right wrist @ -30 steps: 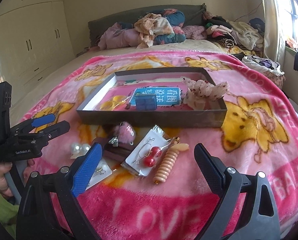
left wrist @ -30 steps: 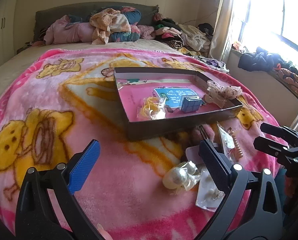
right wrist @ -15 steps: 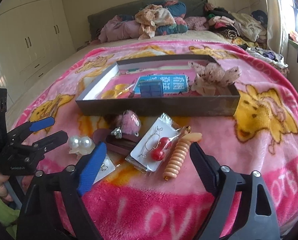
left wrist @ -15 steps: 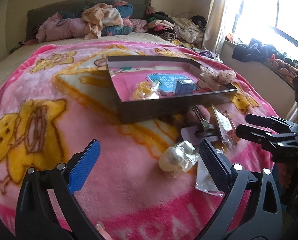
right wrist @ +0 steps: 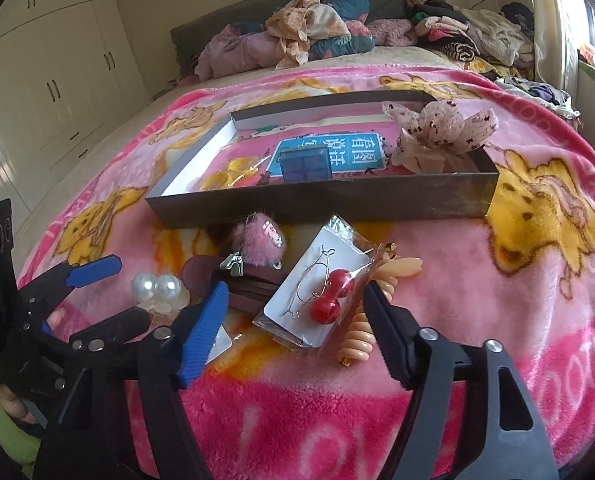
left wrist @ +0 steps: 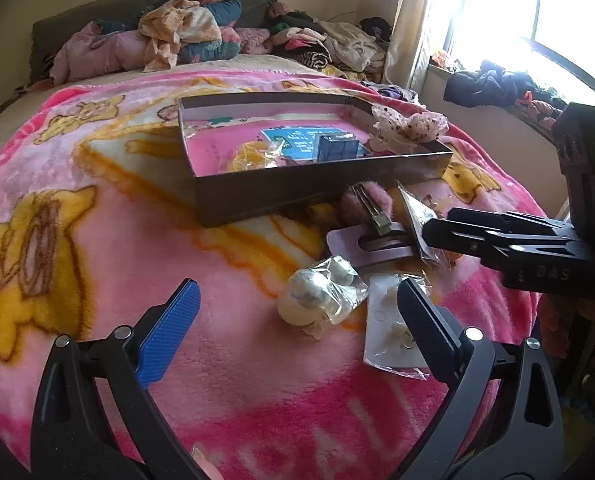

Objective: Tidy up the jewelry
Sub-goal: 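Withdraw both tools toward the remaining earrings and hair tie, then grasp the bag of pearl earrings with the left tool while the right tool grasps the red cherry earring card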

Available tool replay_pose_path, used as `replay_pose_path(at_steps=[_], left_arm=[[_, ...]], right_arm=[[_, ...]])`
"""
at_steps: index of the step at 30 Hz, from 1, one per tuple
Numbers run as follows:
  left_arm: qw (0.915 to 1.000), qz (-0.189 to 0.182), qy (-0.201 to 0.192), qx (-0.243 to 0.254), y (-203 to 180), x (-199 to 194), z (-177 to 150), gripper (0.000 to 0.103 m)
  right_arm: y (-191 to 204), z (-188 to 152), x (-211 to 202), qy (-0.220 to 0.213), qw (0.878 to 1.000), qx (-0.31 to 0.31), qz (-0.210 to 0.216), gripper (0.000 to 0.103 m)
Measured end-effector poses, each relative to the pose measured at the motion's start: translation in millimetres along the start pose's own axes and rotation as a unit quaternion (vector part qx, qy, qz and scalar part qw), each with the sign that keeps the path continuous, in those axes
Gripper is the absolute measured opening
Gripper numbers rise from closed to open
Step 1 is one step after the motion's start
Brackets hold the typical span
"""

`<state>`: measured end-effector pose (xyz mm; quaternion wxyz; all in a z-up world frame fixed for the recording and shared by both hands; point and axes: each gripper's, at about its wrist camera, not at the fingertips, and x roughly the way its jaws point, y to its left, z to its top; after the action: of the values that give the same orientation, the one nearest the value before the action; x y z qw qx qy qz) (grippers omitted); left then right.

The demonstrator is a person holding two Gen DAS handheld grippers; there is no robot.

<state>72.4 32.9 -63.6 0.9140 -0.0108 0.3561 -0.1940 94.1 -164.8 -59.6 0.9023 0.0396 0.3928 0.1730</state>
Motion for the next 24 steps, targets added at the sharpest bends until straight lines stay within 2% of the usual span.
replay_pose_path(at_steps=[5, 14, 16, 17, 18, 20, 24], left_arm=[[1.0, -0.003, 0.006, -0.001, -0.1, 5.8, -0.8, 0.084], [0.9999, -0.009, 0.014, -0.004, -1.1, 16.7, -1.4, 0.063], [0.9998, -0.013, 0.015, -0.004, -1.6, 18.5, -0.7, 0.056], [0.9998, -0.015, 0.015, -0.004, -2.3, 19.2, -0.3, 0.053], [0.9997, -0.017, 0.016, -0.002, -3.5, 19.9, -0.1, 0.049], [0.9997, -0.019, 0.019, 0.002, -5.9, 21.5, -0.1, 0.042], [0.9995, -0.017, 0.024, 0.012, -9.5, 23.7, -0.5, 0.041]], right_arm=[[-2.7, -0.1, 7.6, 0.007, 1.0, 0.009, 0.006, 0.06], [-7.0, 1.2, 20.5, 0.024, 1.0, 0.019, 0.008, 0.059], [-8.9, 1.8, 21.5, 0.025, 0.999, 0.02, 0.01, 0.055], [-8.9, 1.9, 21.6, 0.026, 0.999, 0.02, 0.009, 0.048], [-9.4, 1.9, 22.1, 0.027, 0.999, 0.02, 0.012, 0.045], [-10.9, 0.9, 21.3, 0.027, 0.999, 0.021, 0.016, 0.042], [-12.8, -1.1, 16.5, 0.019, 0.999, 0.022, 0.014, 0.039]])
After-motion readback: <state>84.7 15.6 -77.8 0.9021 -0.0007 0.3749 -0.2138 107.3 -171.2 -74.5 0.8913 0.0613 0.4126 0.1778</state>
